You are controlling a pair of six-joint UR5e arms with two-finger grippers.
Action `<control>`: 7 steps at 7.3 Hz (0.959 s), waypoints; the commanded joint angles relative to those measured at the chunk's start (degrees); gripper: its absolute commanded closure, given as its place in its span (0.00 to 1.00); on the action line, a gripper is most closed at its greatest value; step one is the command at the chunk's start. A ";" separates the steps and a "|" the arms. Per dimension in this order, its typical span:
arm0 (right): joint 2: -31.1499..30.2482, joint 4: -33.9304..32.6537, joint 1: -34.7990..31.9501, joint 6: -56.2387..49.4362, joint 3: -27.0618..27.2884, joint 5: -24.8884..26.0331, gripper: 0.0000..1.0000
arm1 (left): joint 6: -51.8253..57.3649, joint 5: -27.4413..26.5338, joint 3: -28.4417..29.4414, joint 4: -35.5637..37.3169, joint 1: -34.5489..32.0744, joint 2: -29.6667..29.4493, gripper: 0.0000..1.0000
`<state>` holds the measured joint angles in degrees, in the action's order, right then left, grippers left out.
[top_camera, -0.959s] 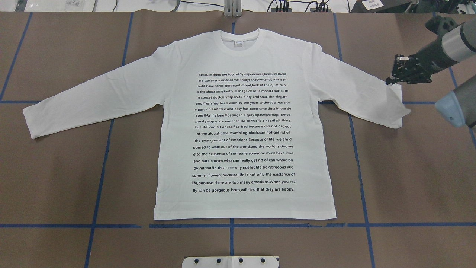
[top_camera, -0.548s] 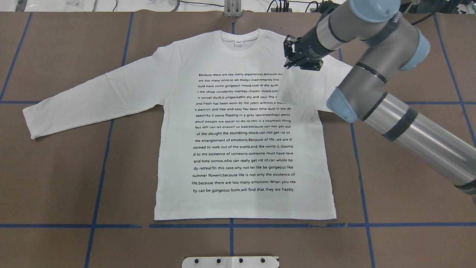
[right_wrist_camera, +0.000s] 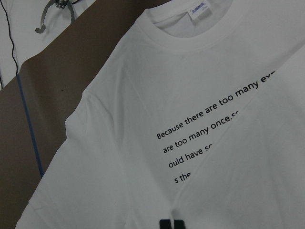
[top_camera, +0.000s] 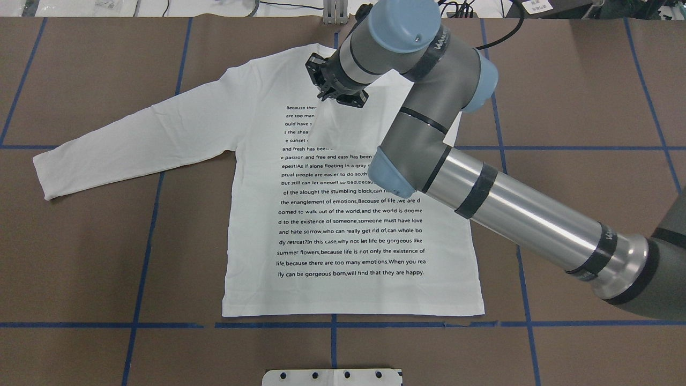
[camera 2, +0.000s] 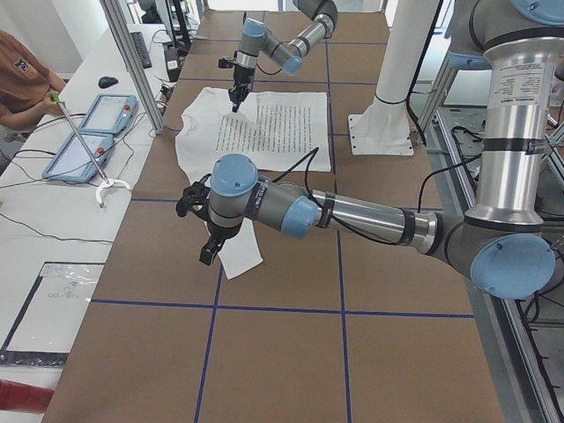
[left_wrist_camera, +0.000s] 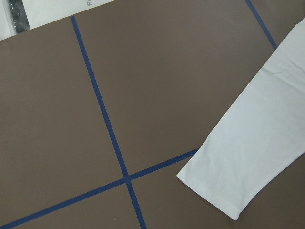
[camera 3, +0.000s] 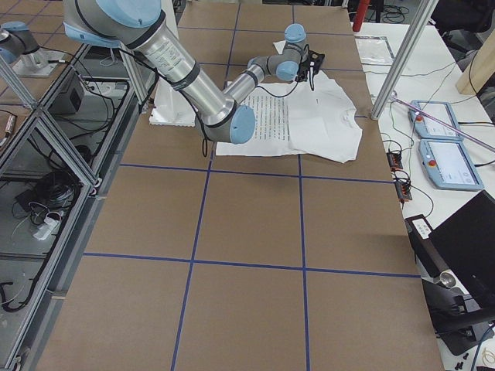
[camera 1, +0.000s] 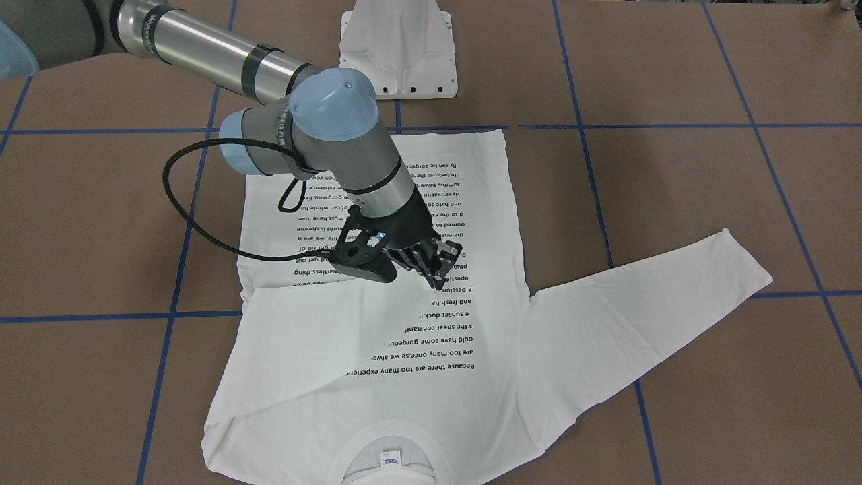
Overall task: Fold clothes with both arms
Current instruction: 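Reach the right gripper to the sleeve cuff nearest it and grasp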
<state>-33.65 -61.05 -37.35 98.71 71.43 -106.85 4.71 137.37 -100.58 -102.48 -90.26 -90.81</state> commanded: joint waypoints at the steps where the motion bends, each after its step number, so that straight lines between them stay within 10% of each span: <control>1: 1.74 0.05 2.89 0.08 -1.46 2.34 1.00 | 0.03 0.00 -0.23 0.00 0.00 0.01 0.00; 7: 5.17 3.28 5.53 0.17 -4.97 5.86 1.00 | -0.14 0.00 -0.05 0.09 0.00 0.10 0.00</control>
<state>-28.65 -59.66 -32.08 98.87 67.54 -101.47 4.53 137.34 -100.64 -102.40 -90.27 -90.73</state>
